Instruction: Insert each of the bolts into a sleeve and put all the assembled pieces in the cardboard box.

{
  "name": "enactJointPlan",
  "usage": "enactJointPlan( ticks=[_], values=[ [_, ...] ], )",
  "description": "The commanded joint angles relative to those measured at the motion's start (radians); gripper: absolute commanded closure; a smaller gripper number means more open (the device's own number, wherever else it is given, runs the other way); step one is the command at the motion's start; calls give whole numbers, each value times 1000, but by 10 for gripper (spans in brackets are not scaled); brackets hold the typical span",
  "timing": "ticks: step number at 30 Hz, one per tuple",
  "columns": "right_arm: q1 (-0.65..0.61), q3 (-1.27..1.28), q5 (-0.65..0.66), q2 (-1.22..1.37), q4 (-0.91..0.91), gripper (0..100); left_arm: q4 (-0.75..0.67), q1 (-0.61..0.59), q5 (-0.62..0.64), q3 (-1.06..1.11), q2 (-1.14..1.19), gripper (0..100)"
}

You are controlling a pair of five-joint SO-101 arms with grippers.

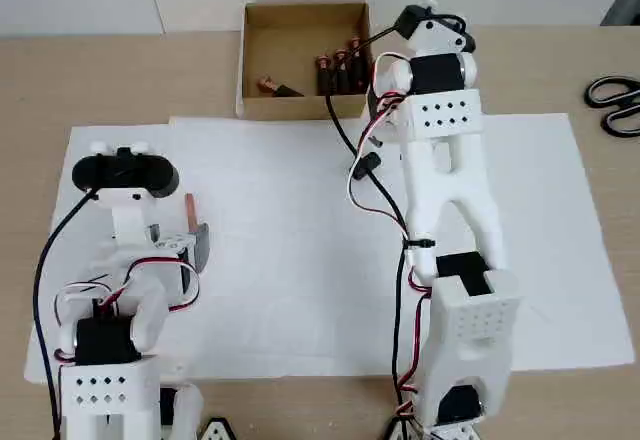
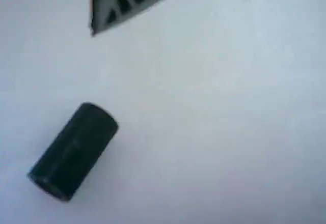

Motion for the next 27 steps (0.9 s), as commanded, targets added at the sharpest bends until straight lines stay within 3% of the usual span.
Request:
enactJointPlan(
  ticks=[1, 10, 14, 20, 27],
  values=[
    [-1, -11, -32, -73, 22, 866, 2, 8, 5, 5, -11, 793],
    [25, 322, 117, -383, 18, 866, -2, 8, 5, 10, -11, 793],
    [4, 407, 114, -473, -21, 866, -5, 9, 5, 10, -9, 793],
    [1, 408, -147, -328, -162, 866, -5, 9, 5, 10, -8, 793],
    [-54, 405, -316, -125, -329, 865, -2, 9, 5, 10, -6, 793]
  ],
)
